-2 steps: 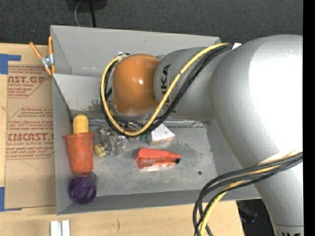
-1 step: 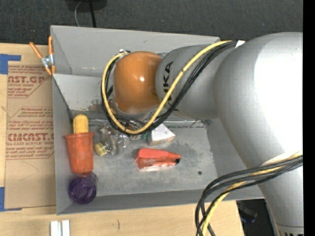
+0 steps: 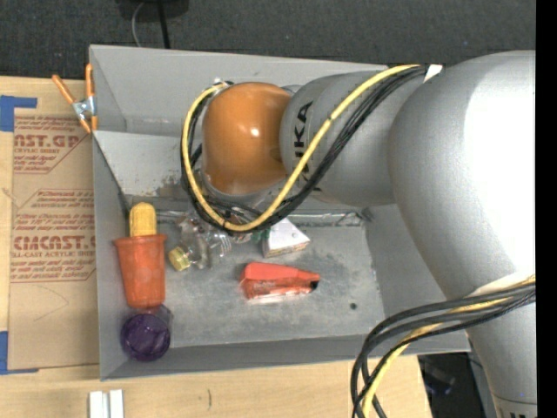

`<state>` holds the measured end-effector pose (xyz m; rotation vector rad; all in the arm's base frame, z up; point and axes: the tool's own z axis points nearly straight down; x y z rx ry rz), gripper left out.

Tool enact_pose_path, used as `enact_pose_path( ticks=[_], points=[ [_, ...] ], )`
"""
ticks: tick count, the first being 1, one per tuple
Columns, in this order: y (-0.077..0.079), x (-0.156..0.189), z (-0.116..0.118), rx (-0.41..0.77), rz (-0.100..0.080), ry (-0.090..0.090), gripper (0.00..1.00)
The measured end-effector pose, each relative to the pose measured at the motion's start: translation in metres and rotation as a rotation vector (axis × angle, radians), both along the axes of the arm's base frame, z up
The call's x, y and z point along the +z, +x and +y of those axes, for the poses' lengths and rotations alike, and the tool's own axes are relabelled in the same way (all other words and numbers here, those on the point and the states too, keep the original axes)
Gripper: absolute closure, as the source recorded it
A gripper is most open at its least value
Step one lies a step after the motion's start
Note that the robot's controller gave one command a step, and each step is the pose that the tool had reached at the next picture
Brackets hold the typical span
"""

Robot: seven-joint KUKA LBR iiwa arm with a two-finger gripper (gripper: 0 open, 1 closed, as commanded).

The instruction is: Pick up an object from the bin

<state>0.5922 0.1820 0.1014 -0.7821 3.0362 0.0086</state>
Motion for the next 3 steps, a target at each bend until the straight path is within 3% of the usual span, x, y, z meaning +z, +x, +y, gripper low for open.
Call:
enact_pose_path(
  ticks=[3],
  points=[
    [0.0,0.042,0.0,0.0,-0.001,0.0,1.0]
  ],
)
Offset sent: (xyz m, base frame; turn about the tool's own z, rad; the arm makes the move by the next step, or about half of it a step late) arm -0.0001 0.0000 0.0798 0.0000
